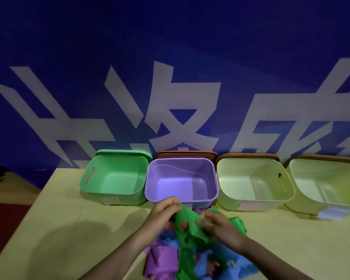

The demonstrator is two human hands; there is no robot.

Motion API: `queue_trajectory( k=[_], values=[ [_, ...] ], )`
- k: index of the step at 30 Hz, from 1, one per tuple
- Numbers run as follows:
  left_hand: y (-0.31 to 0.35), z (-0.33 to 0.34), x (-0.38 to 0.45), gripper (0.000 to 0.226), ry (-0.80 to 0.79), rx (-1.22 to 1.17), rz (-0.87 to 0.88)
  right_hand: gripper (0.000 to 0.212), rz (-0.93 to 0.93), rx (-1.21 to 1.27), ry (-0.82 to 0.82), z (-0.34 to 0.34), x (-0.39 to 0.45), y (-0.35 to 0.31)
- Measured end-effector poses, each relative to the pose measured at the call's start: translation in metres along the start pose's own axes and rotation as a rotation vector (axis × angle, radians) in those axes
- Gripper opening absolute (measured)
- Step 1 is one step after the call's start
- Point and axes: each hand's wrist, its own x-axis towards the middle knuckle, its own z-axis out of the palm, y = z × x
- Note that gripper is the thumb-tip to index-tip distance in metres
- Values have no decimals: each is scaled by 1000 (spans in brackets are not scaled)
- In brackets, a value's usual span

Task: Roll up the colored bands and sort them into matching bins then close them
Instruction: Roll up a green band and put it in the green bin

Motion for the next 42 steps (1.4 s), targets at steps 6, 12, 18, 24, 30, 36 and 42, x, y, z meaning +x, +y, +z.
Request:
queue_trajectory(
  k=[6,12,18,24,30,36,42],
  values=[
    [21,9,-7,9,32,-30,89,21,-139,122,80,-30,-9,-31],
    [32,31,-11,24,96,-49,31,19,-136,129,185,-34,-16,-43],
    [51,28,-28,9,-81,216,98,21,-201,189,310,-44,-31,-70],
    [40,17,-49,29,-126,301,12,26,-301,283,544,-56,-43,-89],
    [54,6,-60,36,-75,-327,-98,28,-238,257,638,-34,-42,-76],
    [66,-29,-77,35,-68,-305,-3,29,-149,163,639,3,-29,-64],
    [85,-46,-88,30,-53,-199,87,18,-273,-127,743,52,-15,-71]
  ],
)
